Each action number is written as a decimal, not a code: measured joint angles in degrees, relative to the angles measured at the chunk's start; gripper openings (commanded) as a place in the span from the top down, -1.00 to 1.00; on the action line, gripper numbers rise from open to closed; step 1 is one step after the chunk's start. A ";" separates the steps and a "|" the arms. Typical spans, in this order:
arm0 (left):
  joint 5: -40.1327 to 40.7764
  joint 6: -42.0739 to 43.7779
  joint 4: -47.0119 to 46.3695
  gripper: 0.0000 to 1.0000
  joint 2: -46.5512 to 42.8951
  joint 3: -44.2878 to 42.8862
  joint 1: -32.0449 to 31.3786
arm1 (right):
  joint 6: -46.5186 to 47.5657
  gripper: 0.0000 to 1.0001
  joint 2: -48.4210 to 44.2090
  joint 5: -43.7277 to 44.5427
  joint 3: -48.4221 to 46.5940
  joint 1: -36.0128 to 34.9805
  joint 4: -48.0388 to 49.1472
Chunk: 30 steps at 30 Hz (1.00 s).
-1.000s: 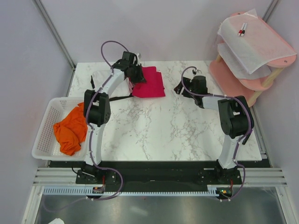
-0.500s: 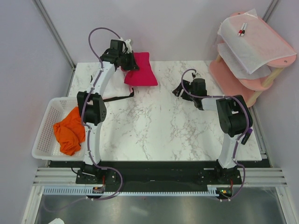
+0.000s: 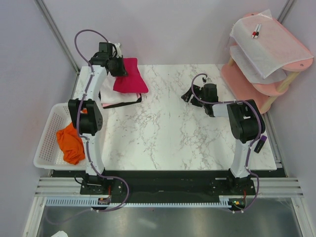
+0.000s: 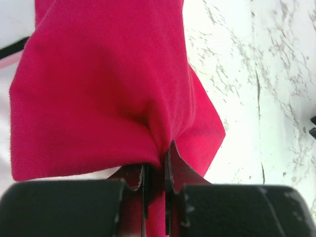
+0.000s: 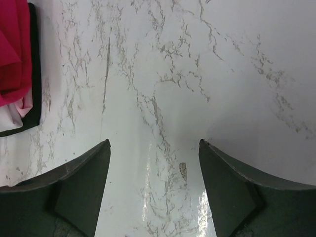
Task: Fold and stack the t-shirts
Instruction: Put the neatly folded tshirt into the corner of the board with the left arm
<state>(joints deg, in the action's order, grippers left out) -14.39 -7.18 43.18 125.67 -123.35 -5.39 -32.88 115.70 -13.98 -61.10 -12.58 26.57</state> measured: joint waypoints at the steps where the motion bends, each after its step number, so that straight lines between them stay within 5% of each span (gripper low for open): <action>1: 0.52 0.02 -0.02 0.96 -0.42 0.00 0.55 | -0.13 -0.61 0.20 -0.20 0.00 0.00 0.39; 25: 15.23 -0.57 -5.51 0.94 -6.84 17.29 7.06 | -0.59 -0.62 3.28 -1.64 -4.11 -3.89 0.72; 28: 16.61 -0.96 -5.81 0.83 -6.84 17.27 7.19 | -0.22 -0.63 5.88 -1.75 -9.40 -8.20 -2.27; 29: 16.79 -1.01 -5.81 0.61 -6.80 17.25 7.19 | -0.11 -0.63 7.04 -1.79 -11.87 -9.92 -3.37; 30: 16.79 -1.05 -5.84 0.16 -6.78 17.25 7.19 | -0.02 -0.62 8.17 -1.92 -14.27 -11.52 -4.13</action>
<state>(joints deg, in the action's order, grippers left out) 2.39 -8.23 37.34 118.89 -106.10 1.80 -32.91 123.87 -15.90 -75.37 -24.10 22.44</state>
